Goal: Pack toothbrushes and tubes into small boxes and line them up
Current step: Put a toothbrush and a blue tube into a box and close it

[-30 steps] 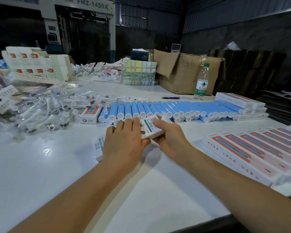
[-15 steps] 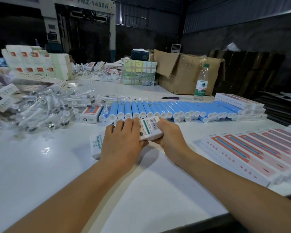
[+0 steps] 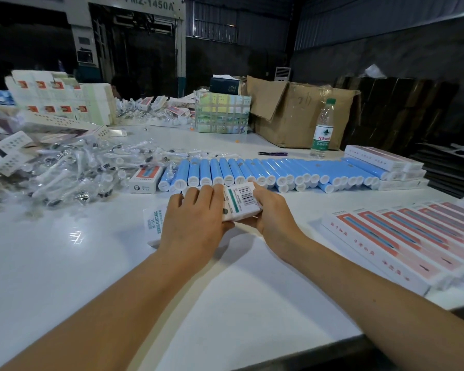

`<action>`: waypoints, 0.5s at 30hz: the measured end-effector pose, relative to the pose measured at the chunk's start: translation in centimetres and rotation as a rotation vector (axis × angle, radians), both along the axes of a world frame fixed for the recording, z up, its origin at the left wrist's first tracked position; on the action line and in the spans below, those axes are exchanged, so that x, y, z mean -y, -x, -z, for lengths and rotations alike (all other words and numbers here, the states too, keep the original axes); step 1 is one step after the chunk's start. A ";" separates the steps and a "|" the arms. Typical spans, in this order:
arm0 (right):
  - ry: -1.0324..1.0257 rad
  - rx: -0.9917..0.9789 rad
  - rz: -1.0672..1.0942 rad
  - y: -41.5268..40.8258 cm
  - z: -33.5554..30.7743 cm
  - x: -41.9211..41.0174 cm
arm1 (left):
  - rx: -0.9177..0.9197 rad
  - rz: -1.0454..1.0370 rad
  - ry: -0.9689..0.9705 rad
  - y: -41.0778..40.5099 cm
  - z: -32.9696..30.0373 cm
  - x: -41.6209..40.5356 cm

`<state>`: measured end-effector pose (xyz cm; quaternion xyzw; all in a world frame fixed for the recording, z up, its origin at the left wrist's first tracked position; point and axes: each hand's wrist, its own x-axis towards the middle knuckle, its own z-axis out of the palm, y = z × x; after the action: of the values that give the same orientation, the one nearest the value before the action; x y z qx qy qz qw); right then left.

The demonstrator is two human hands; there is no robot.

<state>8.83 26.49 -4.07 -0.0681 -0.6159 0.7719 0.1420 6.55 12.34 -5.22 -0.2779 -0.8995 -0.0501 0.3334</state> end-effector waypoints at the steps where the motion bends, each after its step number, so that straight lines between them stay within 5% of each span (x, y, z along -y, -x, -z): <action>1: -0.026 -0.014 -0.003 0.0 0.0 0.0 | -0.006 0.000 -0.001 0.0 0.0 0.1; 11: -0.383 -0.071 0.314 -0.5 -0.1 -0.7 | -0.001 -0.080 -0.002 0.7 0.3 0.3; 15: -0.714 -0.223 0.416 -0.8 0.3 0.0 | 0.002 -0.120 0.019 0.6 0.4 -0.2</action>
<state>9.68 26.45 -4.35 -0.0537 -0.7986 0.4678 0.3749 5.96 12.51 -5.61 -0.2264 -0.9153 -0.0216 0.3324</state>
